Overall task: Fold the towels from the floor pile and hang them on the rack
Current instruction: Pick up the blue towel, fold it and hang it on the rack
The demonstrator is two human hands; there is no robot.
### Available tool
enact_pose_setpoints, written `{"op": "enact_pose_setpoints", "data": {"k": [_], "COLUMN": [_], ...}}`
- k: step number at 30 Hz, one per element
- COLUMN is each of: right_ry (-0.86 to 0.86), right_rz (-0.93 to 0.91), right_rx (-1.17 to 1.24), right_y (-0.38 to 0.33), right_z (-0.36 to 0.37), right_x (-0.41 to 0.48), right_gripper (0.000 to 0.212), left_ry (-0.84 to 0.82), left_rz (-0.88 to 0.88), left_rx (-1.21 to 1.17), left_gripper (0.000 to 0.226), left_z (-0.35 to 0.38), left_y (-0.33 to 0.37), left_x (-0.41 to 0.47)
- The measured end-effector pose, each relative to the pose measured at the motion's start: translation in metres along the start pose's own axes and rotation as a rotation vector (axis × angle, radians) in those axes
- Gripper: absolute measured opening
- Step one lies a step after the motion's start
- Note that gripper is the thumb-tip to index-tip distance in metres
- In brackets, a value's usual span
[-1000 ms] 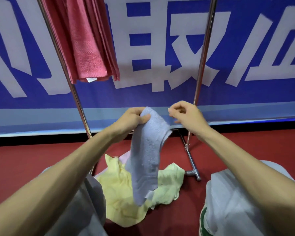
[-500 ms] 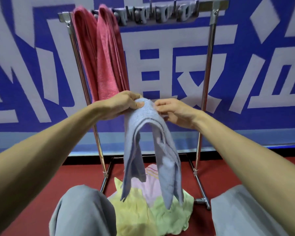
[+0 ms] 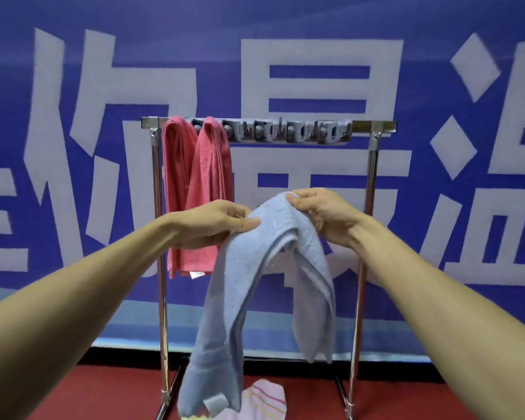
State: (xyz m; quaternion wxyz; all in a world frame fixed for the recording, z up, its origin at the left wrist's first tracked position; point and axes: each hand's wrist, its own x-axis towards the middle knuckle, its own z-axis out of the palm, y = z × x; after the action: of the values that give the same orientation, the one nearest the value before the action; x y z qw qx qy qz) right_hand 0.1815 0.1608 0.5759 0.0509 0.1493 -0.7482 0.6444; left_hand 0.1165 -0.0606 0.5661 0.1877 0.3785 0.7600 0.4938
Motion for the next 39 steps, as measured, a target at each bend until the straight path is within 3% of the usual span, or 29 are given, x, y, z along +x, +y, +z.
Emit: {"op": "enact_pose_setpoints", "data": {"k": [3, 8, 13, 17, 18, 20, 24, 30, 33, 39], "right_ry": [0.044, 0.05, 0.248, 0.421, 0.473, 0.586, 0.748, 0.783, 0.721, 0.584], "right_rz": [-0.051, -0.095, -0.185, -0.255, -0.269, -0.3, -0.346, -0.258, -0.229, -0.248], "right_rx": [0.083, 0.078, 0.03, 0.018, -0.006, -0.119, -0.519, -1.041, -1.057, -1.018], "right_y": [-0.013, -0.036, -0.06, -0.08, -0.083, -0.085, -0.082, -0.053, -0.037, -0.023], "right_z": [-0.005, -0.015, -0.017, -0.019, -0.019, -0.021, -0.019, -0.01, -0.01, -0.008], "right_x": [0.016, 0.058, 0.118, 0.16, 0.171, 0.193, 0.221, 0.238, 0.237, 0.225], "right_gripper": [0.032, 0.023, 0.018, 0.017, 0.017, 0.02, 0.034, 0.021, 0.018, 0.021], "left_ry": [0.025, 0.223, 0.458, 0.699, 0.76, 0.875, 1.046, 1.178, 1.14, 1.037], "left_rz": [0.047, 0.188, 0.299, 0.362, 0.373, 0.392, 0.389, 0.251, 0.261, 0.301], "left_rx": [-0.02, -0.014, 0.007, 0.206, 0.234, 0.252, 0.459, 0.805, 0.967, 1.239], "left_gripper": [0.021, 0.018, 0.021, 0.015, 0.01, 0.024, 0.025, 0.017, 0.008, 0.013], "left_z": [-0.015, -0.043, -0.08, -0.112, -0.121, -0.138, -0.162, -0.16, -0.158, -0.15], "left_y": [0.01, 0.037, 0.061, 0.084, 0.089, 0.095, 0.101, 0.074, 0.059, 0.048], "left_x": [0.006, 0.029, 0.067, 0.096, 0.103, 0.119, 0.144, 0.164, 0.166, 0.15]}}
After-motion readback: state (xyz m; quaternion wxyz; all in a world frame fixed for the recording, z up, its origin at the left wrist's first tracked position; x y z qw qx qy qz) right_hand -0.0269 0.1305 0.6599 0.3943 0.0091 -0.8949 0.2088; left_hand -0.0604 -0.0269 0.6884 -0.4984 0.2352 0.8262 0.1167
